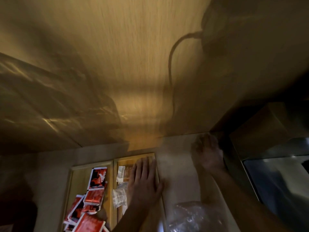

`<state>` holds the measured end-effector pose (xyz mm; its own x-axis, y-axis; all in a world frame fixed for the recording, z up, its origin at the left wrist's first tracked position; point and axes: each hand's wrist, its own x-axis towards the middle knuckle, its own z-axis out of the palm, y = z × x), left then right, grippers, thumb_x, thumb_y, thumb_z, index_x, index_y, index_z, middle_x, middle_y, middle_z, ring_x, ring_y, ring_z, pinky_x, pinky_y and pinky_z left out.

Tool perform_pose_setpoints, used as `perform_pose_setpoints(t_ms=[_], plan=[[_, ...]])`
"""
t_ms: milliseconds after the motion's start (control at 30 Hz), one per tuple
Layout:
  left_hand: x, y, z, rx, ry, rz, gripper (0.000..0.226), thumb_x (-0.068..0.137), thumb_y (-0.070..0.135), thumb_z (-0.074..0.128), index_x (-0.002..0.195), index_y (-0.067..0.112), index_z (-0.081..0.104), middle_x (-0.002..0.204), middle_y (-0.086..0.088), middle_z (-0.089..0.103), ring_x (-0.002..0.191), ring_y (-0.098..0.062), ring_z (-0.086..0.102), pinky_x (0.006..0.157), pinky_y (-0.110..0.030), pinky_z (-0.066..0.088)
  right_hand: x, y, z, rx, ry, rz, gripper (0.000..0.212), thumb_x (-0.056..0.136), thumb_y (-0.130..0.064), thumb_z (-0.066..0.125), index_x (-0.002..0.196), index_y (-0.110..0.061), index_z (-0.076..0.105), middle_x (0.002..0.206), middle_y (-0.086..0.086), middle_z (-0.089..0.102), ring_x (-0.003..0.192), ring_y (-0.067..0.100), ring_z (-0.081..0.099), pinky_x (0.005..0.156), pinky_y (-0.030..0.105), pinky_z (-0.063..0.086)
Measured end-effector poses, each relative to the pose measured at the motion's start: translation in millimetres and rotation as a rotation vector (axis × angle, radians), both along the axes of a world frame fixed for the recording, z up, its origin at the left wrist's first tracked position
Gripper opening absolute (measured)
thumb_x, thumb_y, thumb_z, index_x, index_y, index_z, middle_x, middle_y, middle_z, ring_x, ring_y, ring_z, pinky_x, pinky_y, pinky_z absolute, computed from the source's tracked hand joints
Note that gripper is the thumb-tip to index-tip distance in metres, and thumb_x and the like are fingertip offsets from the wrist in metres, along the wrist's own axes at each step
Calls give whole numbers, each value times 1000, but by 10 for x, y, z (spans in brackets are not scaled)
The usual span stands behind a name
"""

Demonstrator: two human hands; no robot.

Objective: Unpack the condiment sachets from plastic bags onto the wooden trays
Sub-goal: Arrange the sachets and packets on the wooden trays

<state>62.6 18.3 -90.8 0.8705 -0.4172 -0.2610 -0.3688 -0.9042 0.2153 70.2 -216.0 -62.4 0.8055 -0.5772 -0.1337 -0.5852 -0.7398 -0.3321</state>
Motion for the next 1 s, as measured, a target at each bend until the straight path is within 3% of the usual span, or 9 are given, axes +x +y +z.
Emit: perform_pose_setpoints(t_ms=[100,167,267,400,467,567,733,833,1000], plan=[[-5,1,1,1,10,9,70,88,62,19,137,20,45,141,-9,50,132,-29,45,112,-36,2,43,-50,-166,-33,114,88,69,88,-46,21,139,-1,31,137,31,41,129,44,38,102,52,37],[-7,-4,-13,2,-11,7,68,86,61,29,138,20,44,142,-10,49,133,-28,45,112,-36,1,-7,-2,-243,-4,178,141,84,76,-55,10,139,-4,32,149,22,31,140,33,26,112,46,28],[-10,-9,-17,12,-15,-1,69,83,61,37,139,20,43,143,-10,48,133,-28,44,112,-37,1,-182,212,-258,-10,103,278,68,82,-47,21,136,-8,38,149,15,33,140,27,28,110,41,34],[-17,-6,0,19,-33,-4,69,83,60,38,138,19,43,143,-11,48,133,-29,45,112,-37,1,-392,464,-208,-7,45,380,48,90,-35,33,135,-19,40,151,2,32,141,16,26,102,37,29],[-18,-8,21,14,-27,-5,69,82,60,40,138,20,43,142,-11,48,132,-28,45,112,-37,1,-379,492,-162,13,-8,332,45,87,-36,33,126,-21,49,146,0,41,136,15,33,98,34,26],[-10,-7,15,8,-27,-8,68,82,60,40,137,20,43,142,-11,49,133,-28,45,112,-37,1,-249,458,-53,64,-61,121,39,85,-31,52,123,-21,51,138,3,47,127,21,38,100,36,23],[-9,-2,23,8,-8,10,68,82,61,37,137,21,43,143,-10,48,133,-29,44,112,-36,-1,-35,293,-7,202,124,-70,54,75,-34,67,121,-12,49,129,16,49,122,32,41,98,41,31],[-9,5,46,1,0,13,68,82,61,38,137,21,43,142,-10,49,132,-28,45,111,-36,-1,-20,303,-23,413,104,-28,48,77,-22,67,121,-9,51,124,16,59,117,32,53,95,36,43],[0,8,37,-7,14,-15,68,81,62,40,135,22,46,139,-9,53,130,-27,48,113,-39,12,-157,455,-37,592,-37,-50,42,87,-16,56,128,-7,51,128,13,60,118,26,55,94,28,40]])
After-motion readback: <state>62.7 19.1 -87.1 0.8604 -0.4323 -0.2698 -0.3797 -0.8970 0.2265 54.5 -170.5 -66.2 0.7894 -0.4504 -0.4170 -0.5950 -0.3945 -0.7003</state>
